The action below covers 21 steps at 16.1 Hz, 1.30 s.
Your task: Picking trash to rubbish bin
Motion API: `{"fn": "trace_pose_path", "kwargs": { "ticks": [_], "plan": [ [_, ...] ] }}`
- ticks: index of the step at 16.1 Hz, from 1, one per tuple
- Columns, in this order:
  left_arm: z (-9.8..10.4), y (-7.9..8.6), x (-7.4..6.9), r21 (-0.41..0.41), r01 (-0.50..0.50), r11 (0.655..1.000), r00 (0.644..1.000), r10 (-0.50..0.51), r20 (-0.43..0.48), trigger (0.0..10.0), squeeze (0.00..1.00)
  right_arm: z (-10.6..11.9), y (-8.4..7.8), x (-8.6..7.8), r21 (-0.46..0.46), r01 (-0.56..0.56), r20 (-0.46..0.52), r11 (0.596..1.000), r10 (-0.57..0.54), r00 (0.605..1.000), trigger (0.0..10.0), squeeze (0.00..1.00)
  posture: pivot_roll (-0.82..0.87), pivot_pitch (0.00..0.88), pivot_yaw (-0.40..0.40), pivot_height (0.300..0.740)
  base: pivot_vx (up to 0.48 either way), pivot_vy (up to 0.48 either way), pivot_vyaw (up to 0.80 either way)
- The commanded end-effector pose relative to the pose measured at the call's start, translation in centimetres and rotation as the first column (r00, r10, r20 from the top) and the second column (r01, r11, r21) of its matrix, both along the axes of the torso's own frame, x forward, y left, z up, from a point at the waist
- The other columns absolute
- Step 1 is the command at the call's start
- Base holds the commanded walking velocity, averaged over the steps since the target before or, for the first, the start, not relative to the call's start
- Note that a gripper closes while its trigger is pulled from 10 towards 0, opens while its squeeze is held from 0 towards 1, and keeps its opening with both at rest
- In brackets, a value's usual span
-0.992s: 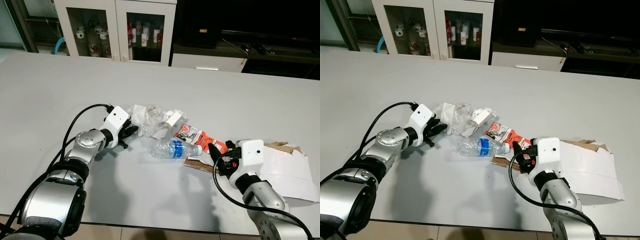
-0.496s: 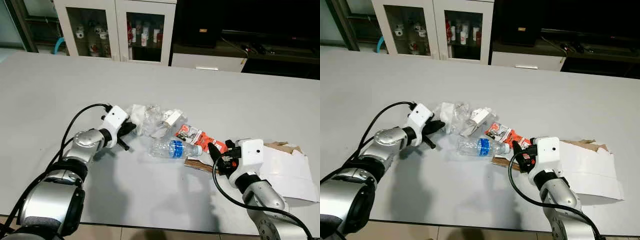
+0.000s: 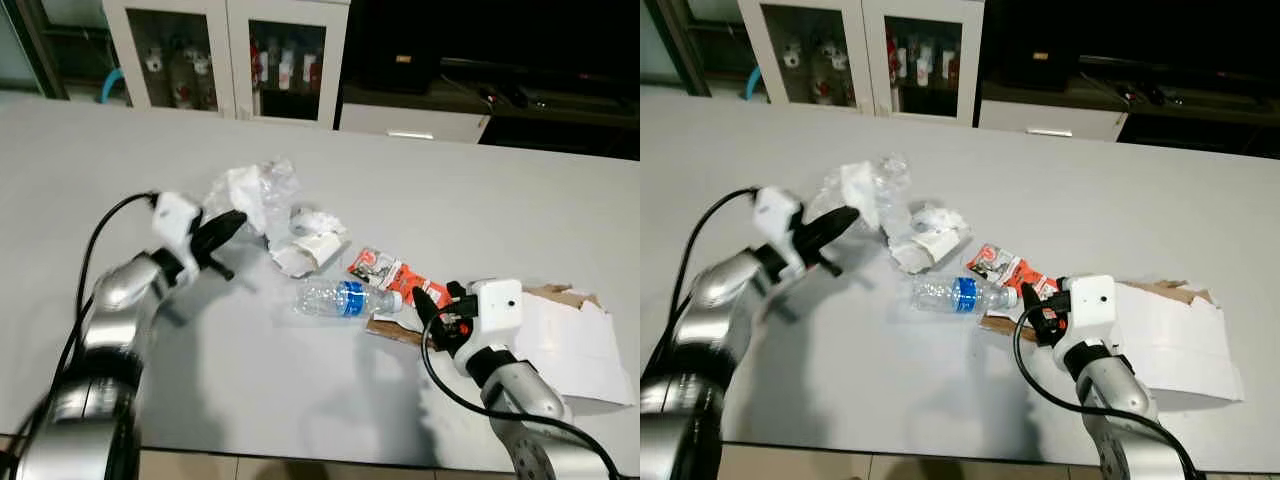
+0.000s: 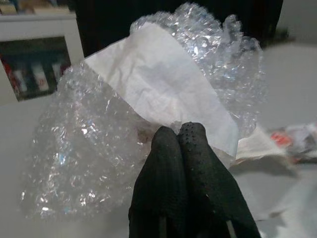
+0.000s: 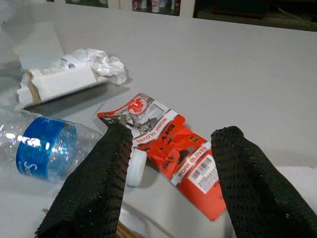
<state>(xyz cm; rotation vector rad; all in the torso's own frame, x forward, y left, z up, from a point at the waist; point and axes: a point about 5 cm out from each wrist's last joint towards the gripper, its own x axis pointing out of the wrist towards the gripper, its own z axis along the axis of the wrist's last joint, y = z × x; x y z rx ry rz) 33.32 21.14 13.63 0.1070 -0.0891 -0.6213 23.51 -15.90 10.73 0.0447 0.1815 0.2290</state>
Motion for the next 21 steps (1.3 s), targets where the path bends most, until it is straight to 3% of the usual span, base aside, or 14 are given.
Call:
{"fn": "trace_pose_path", "kwargs": {
  "ticks": [1, 3, 4, 7, 8, 9, 10, 11, 13, 17, 18, 20, 21],
  "plan": [
    [1.5, -0.7, -0.2, -0.025, 0.024, 0.999, 0.998, -0.023, 0.055, 0.0, 0.0, 0.3, 0.0, 0.4, -0.002, -0.009, 0.019, 1.0, 0.009, 1.0, 10.0, 0.0, -0.08, 0.0, -0.09, 0.74, 0.0, 0.0, 0.0],
    [2.2, -1.3, -1.8, -0.089, 0.016, 0.996, 0.996, -0.008, 0.089, 0.0, 0.0, 0.4, 0.1, 0.6, 0.001, -0.018, 0.03, 1.0, 0.018, 0.999, 10.0, 0.0, -0.07, 0.0, -0.095, 0.74, 0.0, 0.0, 0.0],
    [3.3, -1.5, -3.3, -0.136, -0.043, 0.99, 0.987, 0.063, 0.146, 0.0, 0.0, 0.6, 0.0, 0.9, 0.008, -0.007, 0.052, 1.0, 0.007, 0.999, 10.0, 0.0, -0.06, 0.0, -0.095, 0.74, 0.0, 0.0, 0.0],
    [4.8, -0.9, -4.6, -0.177, -0.252, 0.951, 0.939, 0.284, 0.192, 0.0, 0.0, 1.3, 0.6, 1.3, 0.04, -0.018, 0.108, 0.999, 0.014, 0.994, 10.0, 0.0, -0.04, 0.0, -0.085, 0.74, 0.0, 0.0, 0.0],
    [4.9, -0.9, -4.7, -0.182, -0.282, 0.942, 0.93, 0.315, 0.188, 0.0, 0.0, 1.4, 0.7, 1.3, 0.041, -0.022, 0.11, 0.999, 0.017, 0.994, 10.0, 0.0, -0.04, 0.0, -0.083, 0.74, 0.0, 0.0, 0.0],
    [4.7, -1.2, -5.0, -0.165, -0.36, 0.918, 0.911, 0.384, 0.151, 4.0, 0.0, 1.2, 1.0, 1.5, 0.035, -0.028, 0.106, 0.999, 0.024, 0.994, 10.0, 0.0, -0.03, 0.0, -0.065, 0.74, 0.0, 0.0, 0.0],
    [3.9, -2.0, -5.1, -0.115, -0.398, 0.91, 0.908, 0.409, 0.091, 10.0, 0.0, 1.1, 1.3, 1.8, 0.028, -0.023, 0.106, 0.999, 0.02, 0.994, 10.0, 0.0, -0.03, 0.0, -0.051, 0.74, 0.0, 0.0, 0.0],
    [3.3, -2.6, -5.2, -0.076, -0.392, 0.917, 0.915, 0.397, 0.073, 10.0, 0.0, 1.1, 1.5, 2.0, 0.015, -0.008, 0.112, 1.0, 0.006, 0.994, 10.0, 0.0, -0.02, 0.0, -0.035, 0.74, 0.0, 0.0, 0.0],
    [3.2, -3.4, -4.7, 0.014, -0.392, 0.92, 0.916, 0.388, 0.102, 10.0, 0.0, 0.9, 0.7, 2.9, -0.06, 0.133, 0.06, 0.989, -0.129, 0.99, 10.0, 0.0, -0.02, 0.0, -0.009, 0.74, 0.0, 0.0, 0.0],
    [4.1, -4.1, -5.0, 0.009, -0.383, 0.924, 0.919, 0.38, 0.11, 10.0, 0.0, 3.1, -0.8, 3.6, -0.085, 0.202, 0.094, 0.976, -0.194, 0.976, 10.0, 0.0, -0.03, 0.0, -0.021, 0.74, 0.0, 0.0, -0.11],
    [4.2, -4.4, -5.4, -0.01, -0.345, 0.938, 0.933, 0.344, 0.109, 10.0, 0.0, 3.4, -1.4, 2.9, -0.072, 0.224, 0.11, 0.972, -0.215, 0.97, 10.0, 0.0, -0.03, 0.0, -0.026, 0.74, 0.0, 0.0, 0.0],
    [4.7, -4.5, -6.7, -0.131, -0.252, 0.959, 0.96, 0.265, 0.093, 10.0, 0.0, 2.7, -3.3, -0.3, 0.097, 0.326, 0.12, 0.94, -0.337, 0.934, 10.0, 0.0, -0.05, 0.0, -0.035, 0.74, 0.0, 0.0, 0.0],
    [4.9, -4.5, -7.2, -0.118, -0.195, 0.974, 0.973, 0.208, 0.104, 10.0, 0.0, 1.6, -5.0, -2.5, 0.078, 0.382, 0.131, 0.921, -0.39, 0.912, 10.0, 0.0, -0.05, 0.0, -0.039, 0.74, 0.0, 0.0, 0.0]
  ]
}}
